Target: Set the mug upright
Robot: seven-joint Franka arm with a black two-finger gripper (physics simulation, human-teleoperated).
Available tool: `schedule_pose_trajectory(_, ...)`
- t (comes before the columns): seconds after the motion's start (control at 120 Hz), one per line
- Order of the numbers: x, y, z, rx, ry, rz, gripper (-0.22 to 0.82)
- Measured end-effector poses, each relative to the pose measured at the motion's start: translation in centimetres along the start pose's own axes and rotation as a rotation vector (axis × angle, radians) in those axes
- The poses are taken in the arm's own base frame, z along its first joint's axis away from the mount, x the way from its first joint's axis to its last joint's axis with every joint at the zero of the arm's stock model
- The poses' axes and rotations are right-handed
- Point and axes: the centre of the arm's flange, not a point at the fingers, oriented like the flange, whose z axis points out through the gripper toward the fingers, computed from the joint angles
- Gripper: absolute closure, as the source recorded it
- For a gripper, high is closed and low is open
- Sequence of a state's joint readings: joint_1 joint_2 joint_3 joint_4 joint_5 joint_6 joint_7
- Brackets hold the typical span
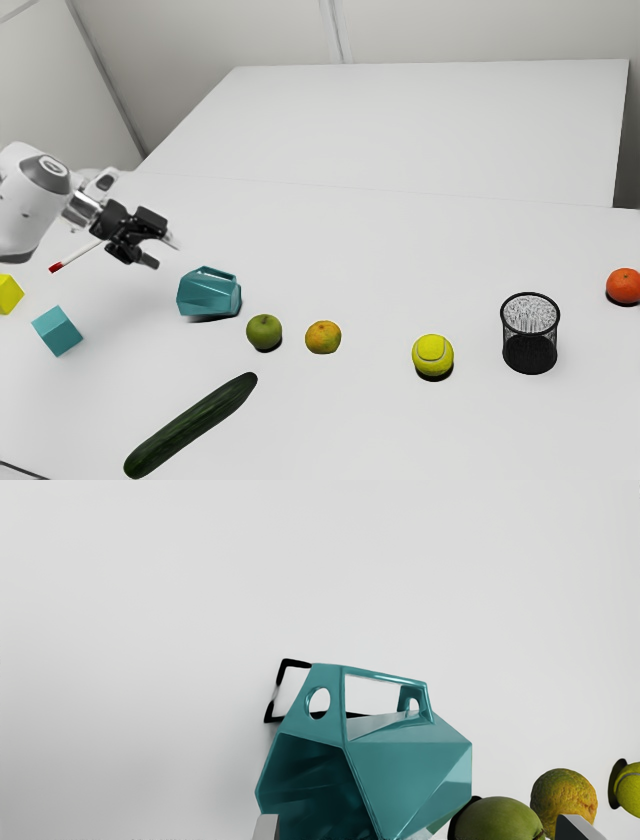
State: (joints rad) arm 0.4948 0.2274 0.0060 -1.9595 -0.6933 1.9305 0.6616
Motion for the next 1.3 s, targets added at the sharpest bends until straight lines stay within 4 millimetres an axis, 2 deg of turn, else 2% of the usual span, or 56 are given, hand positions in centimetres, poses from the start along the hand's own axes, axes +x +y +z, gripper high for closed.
schedule_pose_trajectory(0.108,-0.7,-2.2,1.5,-0.047,-0.049,0.0,0.0)
schedule_pose_trajectory(0.35,-1.6,-3.3,4.4,-0.151,-0.164,0.046,0.0)
schedule_pose_trajectory(0.542,-1.8,-2.8,5.9,-0.231,-0.205,0.079,0.0)
schedule_pose_trajectory(0.742,-1.9,-2.2,6.1,-0.289,-0.208,0.104,0.04)
schedule_pose_trajectory(0.808,-1.7,-1.9,5.9,-0.299,-0.203,0.116,0.1)
schedule_pose_trajectory(1.125,-1.1,-1.6,5.9,-0.328,-0.191,0.149,0.57)
schedule_pose_trajectory(1.3,-1.1,-1.5,6.1,-0.329,-0.19,0.159,0.71)
